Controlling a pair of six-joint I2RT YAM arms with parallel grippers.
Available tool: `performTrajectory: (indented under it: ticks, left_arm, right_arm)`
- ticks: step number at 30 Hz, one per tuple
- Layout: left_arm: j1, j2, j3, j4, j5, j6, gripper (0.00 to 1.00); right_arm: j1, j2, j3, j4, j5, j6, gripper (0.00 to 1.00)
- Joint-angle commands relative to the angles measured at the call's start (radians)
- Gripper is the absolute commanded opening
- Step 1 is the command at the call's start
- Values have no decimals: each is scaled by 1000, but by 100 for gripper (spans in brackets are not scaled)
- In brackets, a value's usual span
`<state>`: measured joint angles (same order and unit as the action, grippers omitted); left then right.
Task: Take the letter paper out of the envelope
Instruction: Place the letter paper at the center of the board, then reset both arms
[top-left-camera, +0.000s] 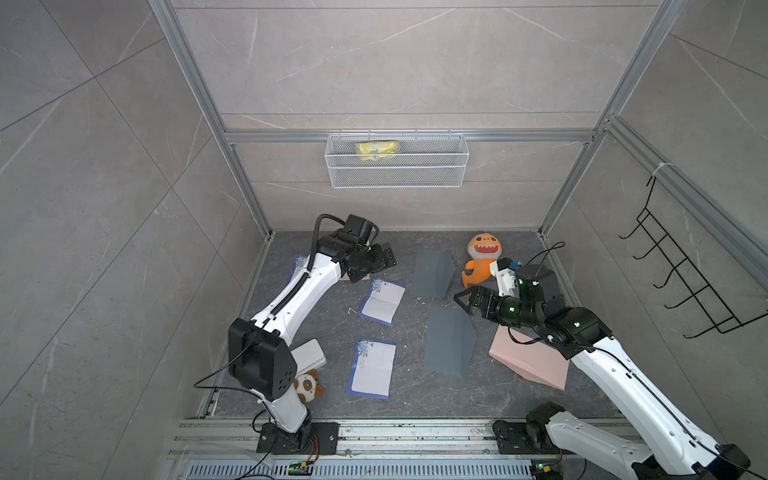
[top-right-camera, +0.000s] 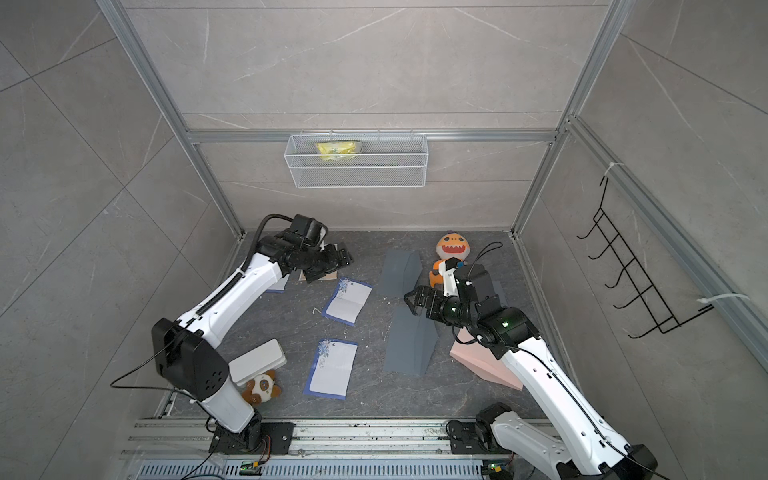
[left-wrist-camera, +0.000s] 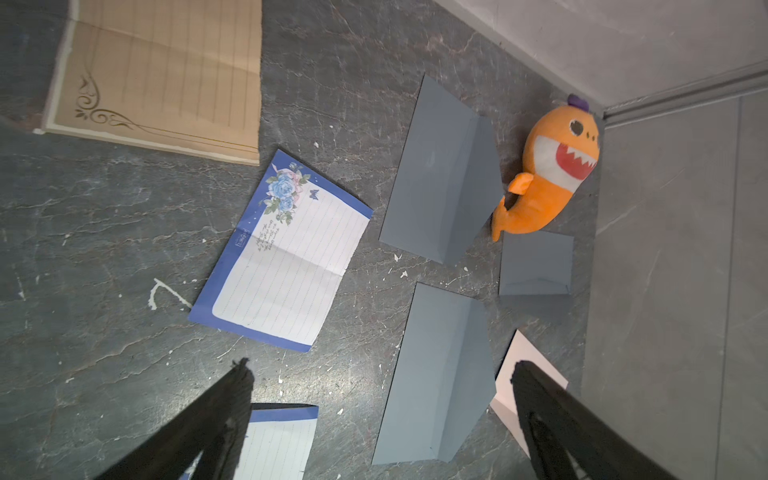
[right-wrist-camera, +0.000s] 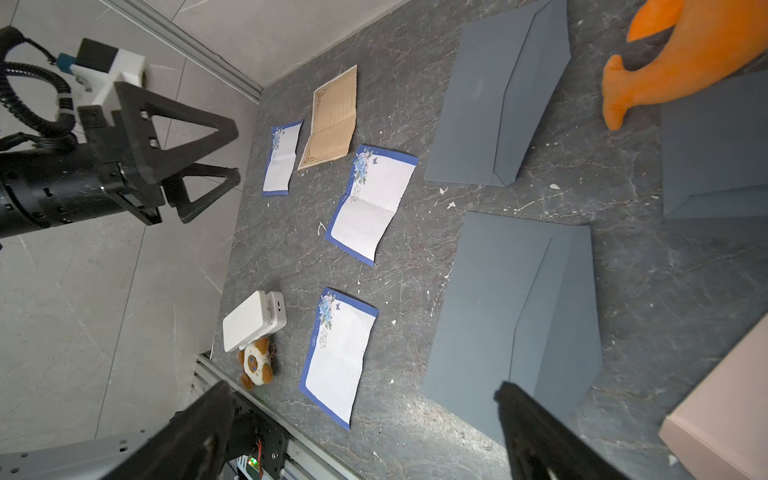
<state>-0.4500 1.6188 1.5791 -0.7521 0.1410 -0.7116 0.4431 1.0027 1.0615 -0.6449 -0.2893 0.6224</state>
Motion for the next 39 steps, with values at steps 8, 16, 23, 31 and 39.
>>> performTrajectory:
  ticks: [8,16,23,31,39]
  left_arm:
    - [42,-288,-178,-11,-39,24,100]
    - [40,-466,-255,-141,-408,21,100]
    - [42,-676,-514,-5,-787,236,100]
    - [187,-805,-865,387,-843,500,100]
    - [296,-671,-1118,815,-770,616,100]
  right_arm:
    - [6,11,36,-6,23,-108,100]
    - [6,-45,40,-100,307,-174,100]
    - [4,-82,14,-72,762,-247,100]
    - [1,-193,-367,469,983,-523,100]
    - [-12,-79,-694,967,1004,-658,100]
